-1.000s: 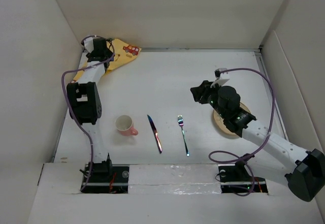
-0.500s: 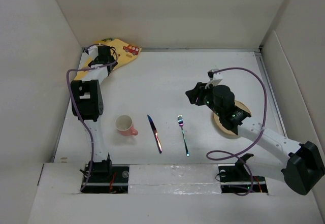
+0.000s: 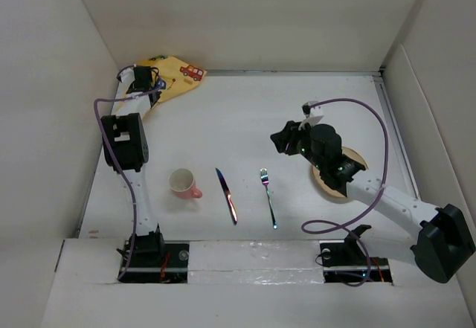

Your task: Set the dinner table for one person

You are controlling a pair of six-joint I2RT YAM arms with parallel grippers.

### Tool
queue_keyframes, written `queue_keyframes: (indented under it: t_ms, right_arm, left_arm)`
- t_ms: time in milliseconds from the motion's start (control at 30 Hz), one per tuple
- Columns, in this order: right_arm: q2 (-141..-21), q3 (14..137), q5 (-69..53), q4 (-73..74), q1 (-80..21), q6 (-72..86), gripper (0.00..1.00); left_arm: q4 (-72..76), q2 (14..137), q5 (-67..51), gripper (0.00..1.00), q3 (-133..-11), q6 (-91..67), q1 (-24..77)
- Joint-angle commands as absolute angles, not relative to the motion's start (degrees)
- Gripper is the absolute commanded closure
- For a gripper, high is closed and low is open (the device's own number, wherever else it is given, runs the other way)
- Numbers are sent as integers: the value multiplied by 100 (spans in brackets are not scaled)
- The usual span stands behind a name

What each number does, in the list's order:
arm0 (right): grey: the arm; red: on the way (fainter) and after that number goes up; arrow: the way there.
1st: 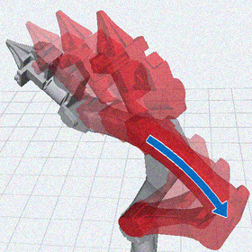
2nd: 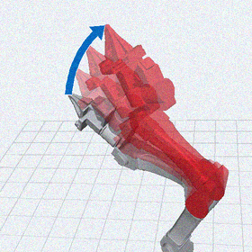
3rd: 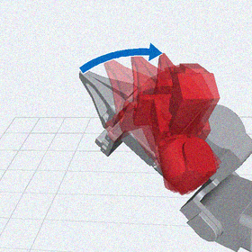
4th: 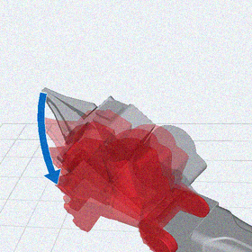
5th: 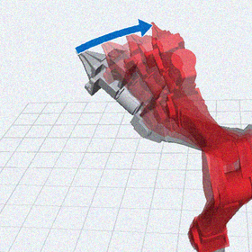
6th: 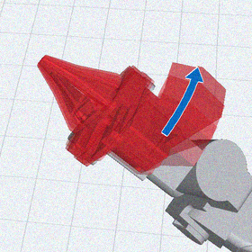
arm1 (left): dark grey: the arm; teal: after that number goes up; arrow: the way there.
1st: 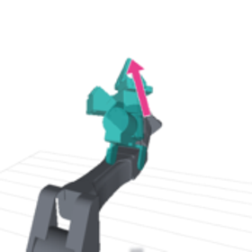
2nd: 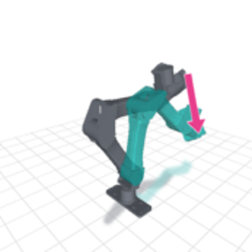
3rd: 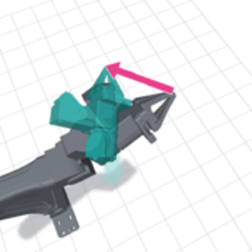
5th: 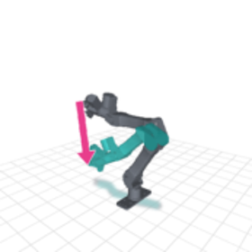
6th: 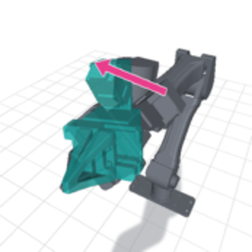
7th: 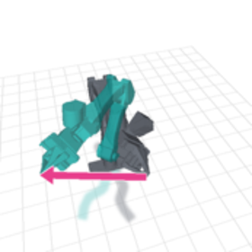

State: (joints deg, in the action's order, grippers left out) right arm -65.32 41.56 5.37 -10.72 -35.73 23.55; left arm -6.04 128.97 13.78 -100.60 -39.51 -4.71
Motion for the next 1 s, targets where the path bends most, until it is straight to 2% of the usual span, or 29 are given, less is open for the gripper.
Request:
queue_keyframes:
  t_ms: [0, 133, 200, 367, 467, 500, 533, 633, 667, 800, 900, 967]
  right_arm:
    - [-6618, 4386, 457, -1379, -3612, 2276, 51]
    - [-6741, 4430, 457, -1380, -3665, 2276, 51]
    - [-6785, 4421, 518, -1406, -3665, 2268, 51]
    - [-6741, 4439, 746, -1283, -3665, 2268, 52]
    - [-6610, 4386, 914, -1309, -3665, 2276, 57]
    - [-6592, 4368, 975, -1301, -3665, 2276, 61]
    - [-6566, 4342, 984, -1309, -3665, 2268, 79]
    - [-6530, 4368, 1046, -1240, -3665, 2241, 98]
    - [-6504, 4386, 1055, -1213, -3665, 2241, 99]
    - [-6373, 4307, 1178, -1265, -3665, 2241, 98]
    - [-6302, 4254, 1344, -1283, -3665, 2241, 91]
    - [-6284, 4236, 1406, -1292, -3665, 2224, 83]
  left_arm:
    - [-335, 12578, 1055, 100, -9967, -3912, -379]
    - [-44, 11998, 915, 100, -9757, -3333, 95]
    - [351, 11612, 529, 100, -9721, -3139, 315]
    - [230, 11180, -269, 100, -10106, -2279, 1194]
    - [27, 11180, -614, 100, -10415, -2101, 1537]
    - [26, 11145, -615, 100, -10415, -2109, 1608]
    - [35, 11110, -607, 100, -10389, -2127, 1669]
    - [97, 10943, -834, 100, -10406, -2215, 1810]
    - [114, 10925, -1009, 100, -10441, -2215, 1811]
    - [-130, 11030, -1677, 100, -10940, -1961, 1934]
    - [-614, 11372, -1942, 100, -11677, -1513, 2302]
    - [-1069, 11618, -1890, 100, -12162, -988, 2627]
